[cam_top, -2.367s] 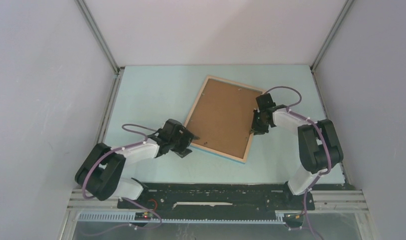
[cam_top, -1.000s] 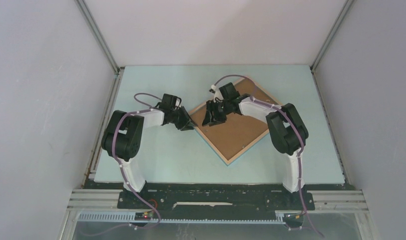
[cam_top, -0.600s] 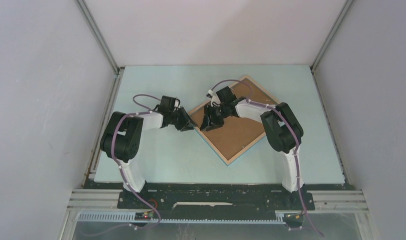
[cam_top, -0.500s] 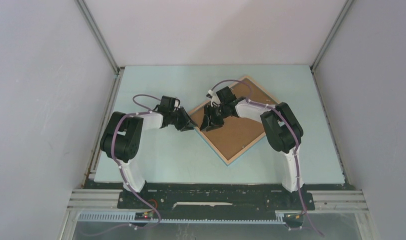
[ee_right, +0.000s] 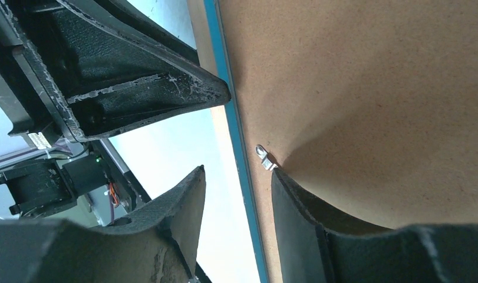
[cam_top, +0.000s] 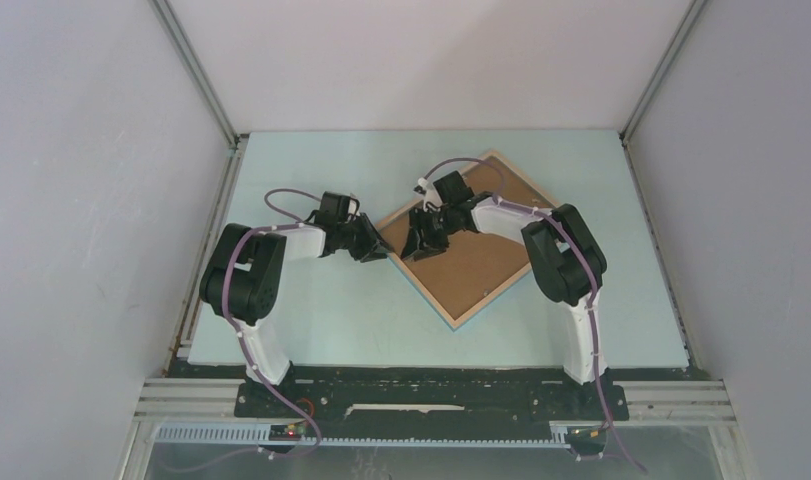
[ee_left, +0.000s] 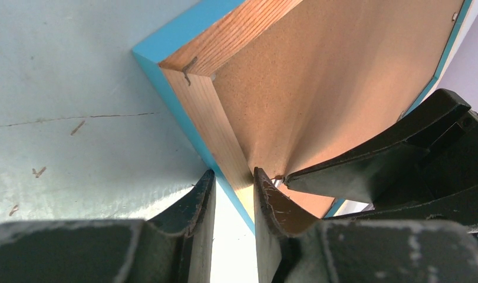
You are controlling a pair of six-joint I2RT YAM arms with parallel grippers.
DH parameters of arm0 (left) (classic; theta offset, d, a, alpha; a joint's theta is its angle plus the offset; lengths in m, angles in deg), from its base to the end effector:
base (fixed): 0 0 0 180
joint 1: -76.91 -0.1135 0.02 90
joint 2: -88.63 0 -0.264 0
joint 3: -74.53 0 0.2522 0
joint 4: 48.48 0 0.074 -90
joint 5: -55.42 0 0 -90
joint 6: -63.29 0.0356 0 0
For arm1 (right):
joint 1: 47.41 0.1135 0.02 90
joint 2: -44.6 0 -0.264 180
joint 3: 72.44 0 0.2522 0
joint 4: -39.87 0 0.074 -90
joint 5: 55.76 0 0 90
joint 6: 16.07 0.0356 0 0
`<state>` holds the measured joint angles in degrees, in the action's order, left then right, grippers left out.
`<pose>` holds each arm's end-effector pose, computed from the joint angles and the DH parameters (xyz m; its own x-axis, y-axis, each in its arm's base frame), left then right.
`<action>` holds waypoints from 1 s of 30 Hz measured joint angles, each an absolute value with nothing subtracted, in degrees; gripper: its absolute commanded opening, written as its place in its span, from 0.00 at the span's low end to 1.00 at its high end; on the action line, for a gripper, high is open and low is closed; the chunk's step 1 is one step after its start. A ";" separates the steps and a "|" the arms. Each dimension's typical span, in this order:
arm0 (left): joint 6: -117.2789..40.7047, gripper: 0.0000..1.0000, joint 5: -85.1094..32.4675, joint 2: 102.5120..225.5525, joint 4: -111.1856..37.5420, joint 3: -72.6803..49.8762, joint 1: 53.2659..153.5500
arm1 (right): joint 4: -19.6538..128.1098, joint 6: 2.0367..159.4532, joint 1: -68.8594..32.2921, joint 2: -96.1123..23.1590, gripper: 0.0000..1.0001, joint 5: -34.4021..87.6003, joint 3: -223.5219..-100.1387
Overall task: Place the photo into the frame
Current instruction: Install the photo frame at the center of the board.
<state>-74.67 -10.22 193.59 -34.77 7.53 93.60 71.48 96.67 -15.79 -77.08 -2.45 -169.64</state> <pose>0.3339 -0.1154 0.1299 -0.8795 -0.4426 -0.1750 -0.2188 0.7025 -0.6773 0.3681 0.2516 0.1486 -0.9240 -0.2049 -0.3228 -0.3763 0.6368 0.6730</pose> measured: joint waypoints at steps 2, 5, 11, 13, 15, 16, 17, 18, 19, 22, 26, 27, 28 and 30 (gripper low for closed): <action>-74.67 0.00 -10.27 193.59 -34.82 7.53 93.60 | 71.70 96.65 -16.19 -77.08 0.53 -2.47 -169.64; -74.67 0.00 -10.33 193.59 -34.88 7.53 93.60 | 71.74 96.69 -16.89 -77.08 0.53 -2.34 -169.64; -74.67 0.00 -10.40 193.59 -35.04 7.53 93.60 | 71.78 96.76 -17.41 -78.81 0.50 -2.36 -171.84; -74.67 0.00 -10.42 193.59 -35.12 7.58 93.60 | 71.52 96.91 -17.30 -79.73 0.50 -3.19 -172.72; -74.67 0.00 -10.42 193.59 -35.25 7.64 93.60 | 71.33 97.00 -16.95 -79.77 0.50 -3.34 -172.67; -74.67 0.00 -10.42 193.59 -35.36 7.73 93.60 | 70.89 97.09 -16.65 -79.77 0.49 -3.43 -172.37; -74.69 0.00 -10.40 193.59 -35.52 7.82 93.60 | 70.56 97.26 -16.45 -79.75 0.49 -3.67 -172.13; -74.69 0.00 -10.40 193.57 -35.58 7.86 93.60 | 70.17 97.50 -16.14 -79.75 0.49 -4.00 -171.80; -74.69 0.00 -10.40 193.57 -35.58 7.86 93.60 | 69.71 97.68 -15.86 -79.73 0.49 -4.33 -171.43; -74.69 0.00 -10.40 193.51 -35.78 7.99 93.60 | 67.37 98.01 -15.44 -79.03 0.49 -4.52 -169.64; -74.72 0.00 -10.40 193.40 -36.28 8.30 93.60 | 64.42 98.79 -15.29 -77.94 0.48 -4.24 -167.17; -74.72 0.00 -10.40 193.40 -36.30 8.32 93.60 | 63.94 98.99 -15.25 -77.76 0.48 -4.20 -166.84; -74.72 0.00 -10.42 193.40 -36.32 8.32 93.60 | 63.65 99.23 -15.23 -77.74 0.48 -4.20 -166.68; -74.69 0.00 -10.42 193.38 -36.32 8.34 93.60 | 63.13 99.97 -15.23 -77.65 0.48 -4.20 -166.33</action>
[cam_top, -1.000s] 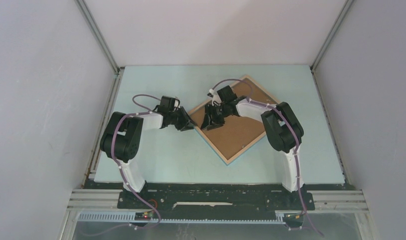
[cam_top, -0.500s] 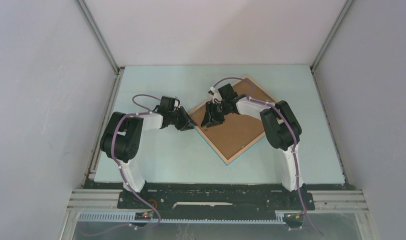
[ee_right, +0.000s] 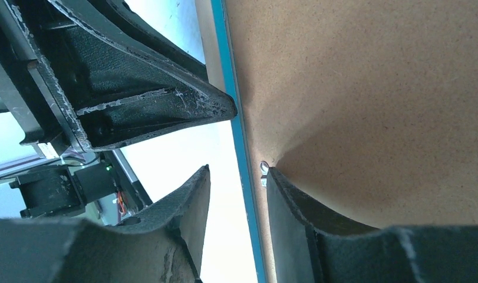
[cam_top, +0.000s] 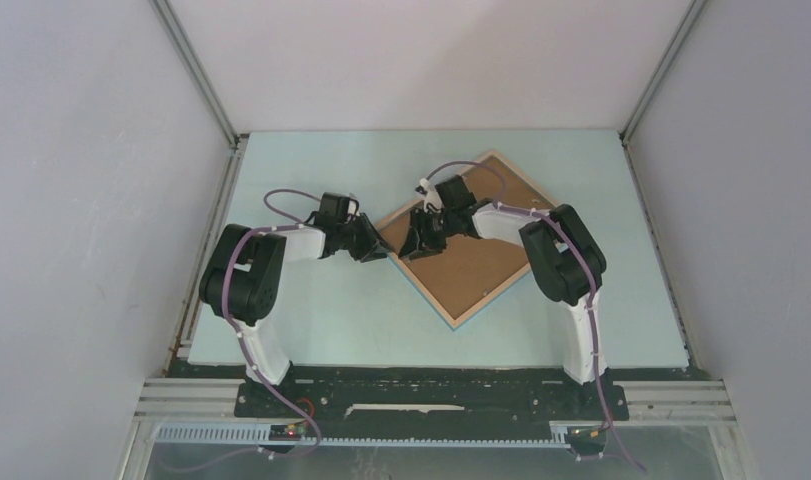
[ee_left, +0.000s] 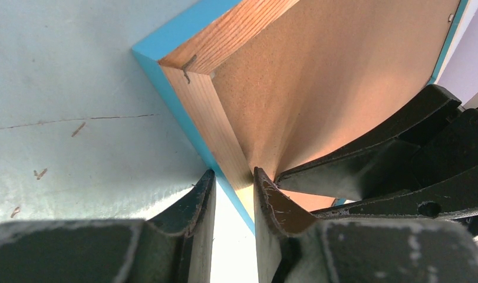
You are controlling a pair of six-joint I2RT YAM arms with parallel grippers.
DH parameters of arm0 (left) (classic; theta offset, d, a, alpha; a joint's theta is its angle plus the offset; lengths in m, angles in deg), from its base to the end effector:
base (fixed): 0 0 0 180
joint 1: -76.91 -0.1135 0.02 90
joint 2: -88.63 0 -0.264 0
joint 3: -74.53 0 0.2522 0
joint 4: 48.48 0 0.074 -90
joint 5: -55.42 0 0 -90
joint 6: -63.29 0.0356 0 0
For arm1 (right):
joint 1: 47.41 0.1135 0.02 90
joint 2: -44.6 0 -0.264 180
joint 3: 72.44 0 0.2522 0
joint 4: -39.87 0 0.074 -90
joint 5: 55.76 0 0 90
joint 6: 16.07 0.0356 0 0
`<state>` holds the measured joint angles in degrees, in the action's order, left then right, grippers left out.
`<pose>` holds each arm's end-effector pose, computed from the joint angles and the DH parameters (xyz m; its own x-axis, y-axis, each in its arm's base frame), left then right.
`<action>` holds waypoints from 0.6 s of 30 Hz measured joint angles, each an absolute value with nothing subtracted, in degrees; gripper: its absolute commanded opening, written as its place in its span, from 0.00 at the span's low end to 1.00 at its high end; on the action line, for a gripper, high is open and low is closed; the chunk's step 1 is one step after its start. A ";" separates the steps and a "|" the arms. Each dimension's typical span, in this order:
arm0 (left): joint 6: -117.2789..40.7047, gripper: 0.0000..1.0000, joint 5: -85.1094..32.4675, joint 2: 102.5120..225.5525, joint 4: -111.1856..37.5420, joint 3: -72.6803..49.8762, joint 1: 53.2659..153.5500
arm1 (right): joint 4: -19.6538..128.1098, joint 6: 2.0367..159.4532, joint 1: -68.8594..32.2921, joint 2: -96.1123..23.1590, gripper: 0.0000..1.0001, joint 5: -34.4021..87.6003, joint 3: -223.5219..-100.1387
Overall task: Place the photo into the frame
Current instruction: Install the photo frame at the center of the board.
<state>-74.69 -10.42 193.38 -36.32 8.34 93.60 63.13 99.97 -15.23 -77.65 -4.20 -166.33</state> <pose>0.3328 -0.1150 0.1292 -0.8754 -0.4452 -0.1884 -0.2093 0.7004 -0.6824 0.3658 0.2563 0.1371 -0.9227 -0.1743 -0.3439 -0.3771 0.5942 0.7104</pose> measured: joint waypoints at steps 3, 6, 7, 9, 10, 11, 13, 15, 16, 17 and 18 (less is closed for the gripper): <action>-74.72 0.00 -10.42 193.35 -36.35 8.37 93.60 | 62.04 101.35 -15.16 -77.06 0.48 -3.85 -165.18; -74.72 0.00 -10.46 193.24 -36.70 8.61 93.60 | 61.42 103.49 -14.53 -76.36 0.48 -3.89 -163.58; -74.72 0.00 -10.48 193.22 -36.74 8.63 93.60 | 61.14 104.30 -14.09 -76.06 0.48 -3.91 -162.92; -74.72 0.00 -10.51 193.16 -36.76 8.76 93.57 | 60.11 105.42 -13.30 -75.23 0.48 -3.21 -161.70; -74.72 0.00 -10.53 193.09 -36.81 8.85 93.55 | 59.59 105.94 -13.13 -75.05 0.48 -2.71 -161.31; -74.72 0.00 -10.53 193.07 -36.85 8.91 93.53 | 59.09 106.62 -13.11 -74.99 0.48 -2.67 -161.07; -74.72 0.00 -10.55 192.98 -36.98 9.04 93.53 | 58.15 107.84 -13.19 -74.99 0.48 -2.80 -160.65; -74.72 0.00 -10.64 192.89 -36.98 9.11 93.49 | 57.77 108.56 -13.19 -74.99 0.48 -2.86 -160.59; -74.72 0.00 -10.70 192.87 -36.98 9.15 93.44 | 57.69 108.87 -13.17 -74.99 0.49 -2.84 -160.59; -74.72 0.00 -10.70 192.85 -37.05 9.22 93.42 | 57.71 108.93 -13.17 -74.99 0.51 -2.80 -160.59; -74.72 0.00 -10.73 192.83 -37.07 9.24 93.42 | 57.82 108.89 -13.17 -74.99 0.52 -2.73 -160.59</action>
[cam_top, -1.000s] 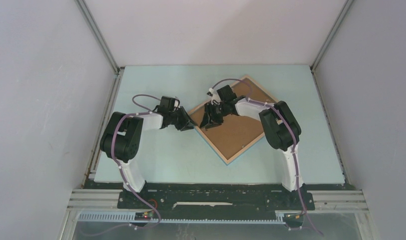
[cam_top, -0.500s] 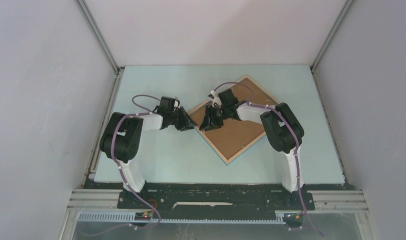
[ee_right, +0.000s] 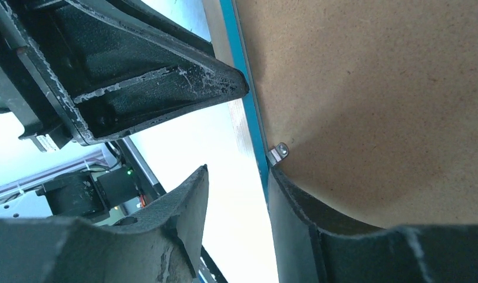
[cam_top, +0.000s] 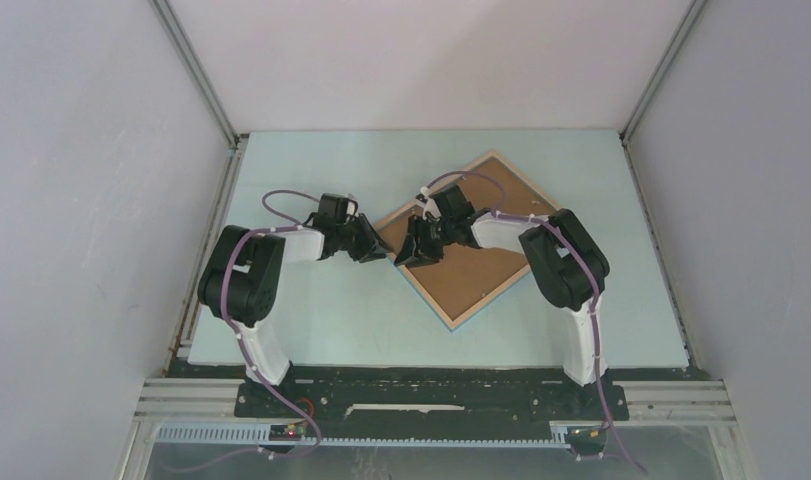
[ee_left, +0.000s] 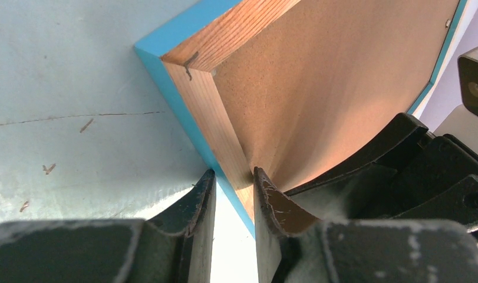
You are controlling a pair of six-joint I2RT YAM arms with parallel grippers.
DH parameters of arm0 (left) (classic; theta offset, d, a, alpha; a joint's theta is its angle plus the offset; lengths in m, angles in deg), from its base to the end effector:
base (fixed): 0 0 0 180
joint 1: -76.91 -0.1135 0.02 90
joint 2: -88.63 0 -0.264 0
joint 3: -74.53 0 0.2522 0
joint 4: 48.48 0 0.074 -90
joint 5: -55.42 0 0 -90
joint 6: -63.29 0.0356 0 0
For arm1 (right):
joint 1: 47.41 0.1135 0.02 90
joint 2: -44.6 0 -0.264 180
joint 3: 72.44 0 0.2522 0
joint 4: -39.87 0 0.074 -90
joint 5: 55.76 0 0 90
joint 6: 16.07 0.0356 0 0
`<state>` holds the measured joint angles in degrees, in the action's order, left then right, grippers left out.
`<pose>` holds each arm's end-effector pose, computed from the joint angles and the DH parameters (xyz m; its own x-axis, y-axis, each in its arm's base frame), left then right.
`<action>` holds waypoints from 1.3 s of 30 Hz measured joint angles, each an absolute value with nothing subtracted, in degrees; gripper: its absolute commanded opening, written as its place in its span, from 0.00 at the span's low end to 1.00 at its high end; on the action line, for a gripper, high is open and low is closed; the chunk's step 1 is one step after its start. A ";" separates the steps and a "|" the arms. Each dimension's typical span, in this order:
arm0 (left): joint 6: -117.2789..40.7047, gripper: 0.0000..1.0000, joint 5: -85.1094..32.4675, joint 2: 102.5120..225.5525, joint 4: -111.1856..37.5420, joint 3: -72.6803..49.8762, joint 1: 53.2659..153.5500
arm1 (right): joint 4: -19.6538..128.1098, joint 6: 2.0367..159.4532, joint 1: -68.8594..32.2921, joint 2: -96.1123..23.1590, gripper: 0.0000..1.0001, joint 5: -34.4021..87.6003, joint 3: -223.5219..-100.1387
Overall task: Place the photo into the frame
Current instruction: Install the photo frame at the center of the board, then adjust the photo frame at the center of the board.
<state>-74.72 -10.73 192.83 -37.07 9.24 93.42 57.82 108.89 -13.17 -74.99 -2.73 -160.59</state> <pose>0.3306 -0.1130 0.1290 -0.8708 -0.4509 -0.1959 -0.2090 0.7001 -0.6828 0.3453 0.2609 0.1338 -0.9574 -0.0978 -0.2718 -0.2740 0.6055 0.7471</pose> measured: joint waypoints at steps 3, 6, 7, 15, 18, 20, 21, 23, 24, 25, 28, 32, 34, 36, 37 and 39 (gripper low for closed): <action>-74.74 0.00 -10.99 192.70 -37.11 9.28 93.42 | 59.41 107.71 -13.00 -74.09 0.55 -2.51 -160.59; -74.78 0.00 -11.40 192.63 -36.98 9.28 93.47 | 66.19 104.67 -12.71 -71.12 0.64 -1.62 -160.59; -74.78 0.00 -11.58 192.59 -36.76 9.22 93.51 | 68.83 103.58 -12.76 -69.61 0.67 -1.09 -160.59; -73.78 0.00 -13.54 192.44 -33.09 7.43 94.01 | 84.81 94.53 -16.43 -48.87 0.77 15.06 -152.98; -72.57 0.04 -14.46 192.04 -31.56 6.94 94.03 | 87.37 93.79 -22.31 -40.91 0.77 18.97 -146.69; -71.66 0.22 -15.16 191.56 -30.64 6.92 94.03 | 88.61 94.29 -28.25 -36.17 0.76 21.03 -141.77; -71.26 0.33 -15.56 191.32 -30.16 6.88 94.03 | 89.05 94.86 -31.68 -34.14 0.76 21.75 -139.32; -70.54 0.57 -16.56 190.77 -29.02 6.79 94.03 | 89.49 95.97 -36.97 -31.69 0.74 22.86 -136.00; -69.54 0.64 -17.44 190.38 -28.02 6.77 94.03 | 89.97 96.61 -39.29 -30.77 0.73 23.74 -134.62; -69.23 0.70 -17.74 189.88 -26.90 6.77 93.99 | 90.49 97.18 -40.97 -30.20 0.73 24.66 -133.70; -68.22 0.81 -18.18 186.75 -24.37 6.97 93.79 | 91.72 98.77 -43.16 -29.98 0.73 27.08 -132.94; -68.18 0.88 -18.20 180.09 -21.81 8.80 93.77 | 91.11 100.48 -44.71 -30.11 0.73 28.35 -132.65; -68.18 0.89 -18.40 176.39 -20.72 9.87 93.75 | 90.63 101.20 -45.17 -30.29 0.73 28.44 -132.04; -68.31 0.89 -18.38 172.48 -20.37 11.64 93.77 | 90.41 101.63 -45.37 -30.66 0.73 28.63 -131.60; -68.57 0.89 -18.35 170.43 -20.37 12.98 93.81 | 90.21 101.87 -45.41 -30.94 0.73 28.70 -131.45; -69.34 0.88 -18.44 167.58 -20.22 15.32 94.32 | 89.75 102.31 -45.48 -31.60 0.73 28.87 -131.23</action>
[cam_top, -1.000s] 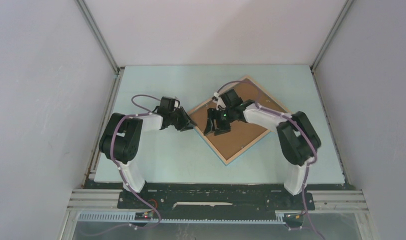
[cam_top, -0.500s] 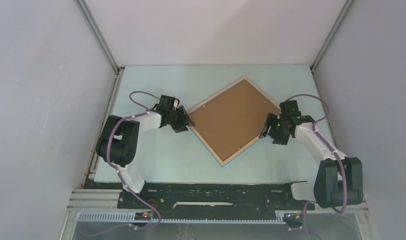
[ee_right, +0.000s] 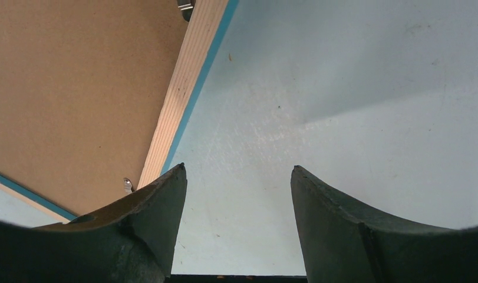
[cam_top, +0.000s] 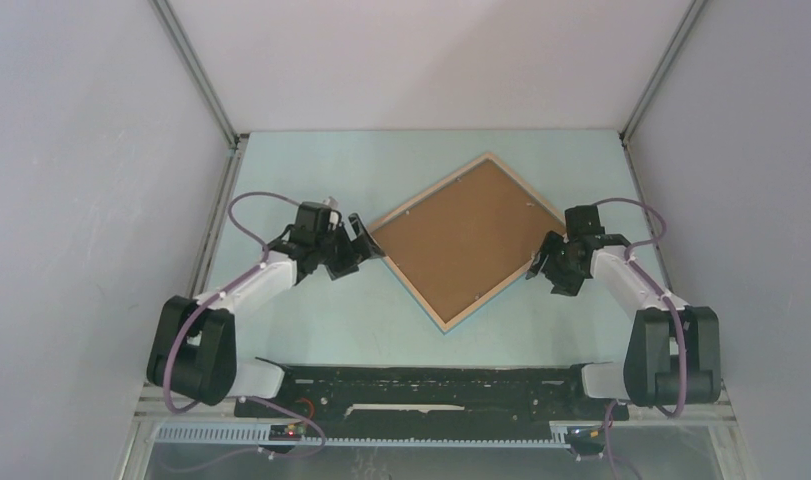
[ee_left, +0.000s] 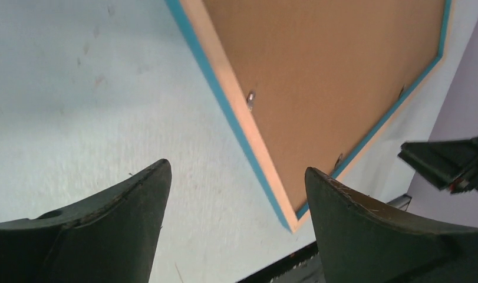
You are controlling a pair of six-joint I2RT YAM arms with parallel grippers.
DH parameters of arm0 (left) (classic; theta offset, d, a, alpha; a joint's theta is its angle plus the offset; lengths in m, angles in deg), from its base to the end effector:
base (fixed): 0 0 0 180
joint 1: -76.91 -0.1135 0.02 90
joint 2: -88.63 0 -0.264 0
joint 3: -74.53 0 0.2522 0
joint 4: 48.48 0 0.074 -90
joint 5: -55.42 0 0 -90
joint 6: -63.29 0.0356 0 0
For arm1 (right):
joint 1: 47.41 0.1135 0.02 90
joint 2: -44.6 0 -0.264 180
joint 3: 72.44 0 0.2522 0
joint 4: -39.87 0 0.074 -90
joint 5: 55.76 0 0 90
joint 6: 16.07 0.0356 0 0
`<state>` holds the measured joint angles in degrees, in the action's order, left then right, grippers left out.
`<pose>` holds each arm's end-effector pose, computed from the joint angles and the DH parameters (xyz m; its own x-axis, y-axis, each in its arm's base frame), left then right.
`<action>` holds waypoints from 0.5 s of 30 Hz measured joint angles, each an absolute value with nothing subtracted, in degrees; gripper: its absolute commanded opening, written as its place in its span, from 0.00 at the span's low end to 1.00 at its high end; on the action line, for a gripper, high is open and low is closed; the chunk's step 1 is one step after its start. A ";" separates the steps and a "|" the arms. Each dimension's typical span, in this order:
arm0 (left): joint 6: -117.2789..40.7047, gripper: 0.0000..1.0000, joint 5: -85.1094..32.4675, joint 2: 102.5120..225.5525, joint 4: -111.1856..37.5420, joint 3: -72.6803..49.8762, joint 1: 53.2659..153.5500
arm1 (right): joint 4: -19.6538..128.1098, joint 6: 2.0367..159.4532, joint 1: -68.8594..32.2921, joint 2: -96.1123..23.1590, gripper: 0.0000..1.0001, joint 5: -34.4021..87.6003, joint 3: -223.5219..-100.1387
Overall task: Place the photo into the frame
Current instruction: Adjust the photo frame at the center of the board.
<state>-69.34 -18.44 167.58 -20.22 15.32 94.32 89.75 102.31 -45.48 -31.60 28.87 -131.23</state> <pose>0.2634 -0.0930 0.2070 -0.8366 -0.4195 -0.3524 -0.1382 0.7840 -0.6052 0.2397 0.0114 0.1935 -0.8442 0.4451 -0.2986 0.3769 0.8892 0.2595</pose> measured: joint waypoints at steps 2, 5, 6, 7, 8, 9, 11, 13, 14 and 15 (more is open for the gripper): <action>-70.56 0.88 -18.83 165.35 -20.11 18.07 95.72 | 89.23 102.62 -45.54 -32.17 0.73 28.90 -131.08; -73.82 0.87 -19.71 163.28 -20.11 22.07 100.94 | 88.29 102.90 -45.65 -32.85 0.73 28.81 -130.90; -74.93 0.86 -19.88 163.06 -20.28 23.01 102.49 | 87.89 103.01 -45.74 -33.09 0.73 28.74 -130.90; -76.40 0.85 -20.30 162.89 -20.94 24.21 104.61 | 87.35 103.10 -45.83 -33.37 0.73 28.59 -130.90; -77.91 0.84 -20.76 162.84 -21.68 25.26 106.32 | 86.80 103.27 -45.83 -33.63 0.73 28.55 -130.90; -79.07 0.84 -20.95 162.84 -22.45 26.05 107.58 | 86.19 103.47 -45.83 -33.98 0.73 28.37 -130.90; -82.10 0.83 -21.15 163.21 -24.76 27.53 110.08 | 84.61 103.91 -45.83 -35.34 0.69 27.83 -130.93; -84.27 0.85 -21.17 164.52 -27.17 27.88 111.32 | 83.50 104.37 -45.78 -37.68 0.68 27.43 -131.21; -85.29 0.85 -21.15 165.49 -28.52 27.88 111.67 | 83.00 104.69 -45.78 -39.14 0.67 27.23 -131.47; -86.19 0.85 -21.15 166.58 -30.01 27.88 111.91 | 82.52 105.04 -45.76 -40.26 0.66 27.08 -131.67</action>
<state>-86.19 -21.15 166.58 -30.01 27.88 111.91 82.52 105.04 -45.76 -40.26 27.08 -131.67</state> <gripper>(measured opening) 0.843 0.682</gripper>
